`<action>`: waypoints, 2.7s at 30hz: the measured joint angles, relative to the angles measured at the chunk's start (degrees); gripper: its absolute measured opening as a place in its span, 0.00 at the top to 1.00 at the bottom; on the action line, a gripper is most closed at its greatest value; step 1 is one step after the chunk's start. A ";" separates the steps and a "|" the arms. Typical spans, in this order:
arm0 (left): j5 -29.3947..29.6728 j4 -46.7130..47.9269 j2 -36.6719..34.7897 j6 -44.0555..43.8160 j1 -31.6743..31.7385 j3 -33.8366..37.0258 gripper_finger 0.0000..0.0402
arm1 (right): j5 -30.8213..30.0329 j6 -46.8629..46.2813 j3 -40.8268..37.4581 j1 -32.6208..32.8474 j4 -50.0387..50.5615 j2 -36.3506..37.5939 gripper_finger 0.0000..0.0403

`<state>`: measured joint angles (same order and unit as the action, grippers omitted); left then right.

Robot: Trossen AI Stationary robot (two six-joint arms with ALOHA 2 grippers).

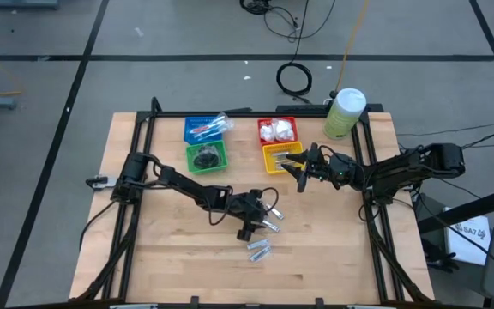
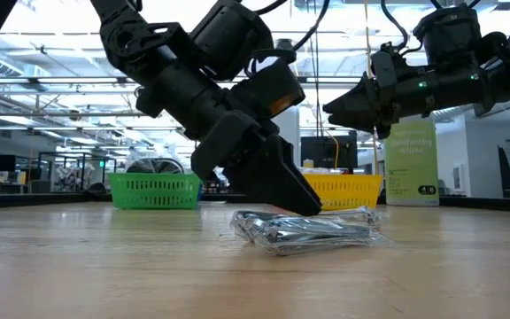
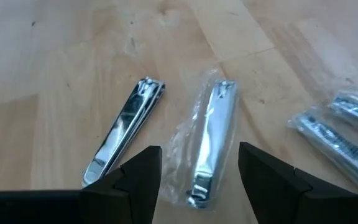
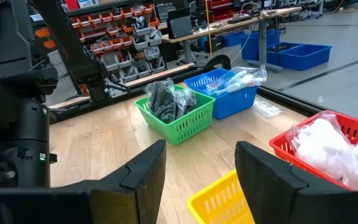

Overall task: Pick & Place Travel size toiletries
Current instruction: Put the nail cutter into the yellow bin

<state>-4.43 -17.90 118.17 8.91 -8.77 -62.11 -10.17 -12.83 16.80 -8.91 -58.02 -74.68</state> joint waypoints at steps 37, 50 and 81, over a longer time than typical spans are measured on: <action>4.44 6.11 -1.40 -2.06 -0.90 0.16 0.93 | 0.00 -0.17 0.00 0.02 0.14 -0.02 0.55; 42.21 21.74 -17.60 17.41 -6.04 0.14 0.99 | 5.69 -7.28 1.07 0.03 0.24 -0.04 0.55; 45.99 24.28 -19.56 16.09 -4.27 0.02 0.99 | 2.42 19.38 17.80 10.43 8.14 -16.49 0.55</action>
<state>41.56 6.38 98.61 24.99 -13.04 -62.08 -7.75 6.55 34.59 1.52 -49.87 -91.16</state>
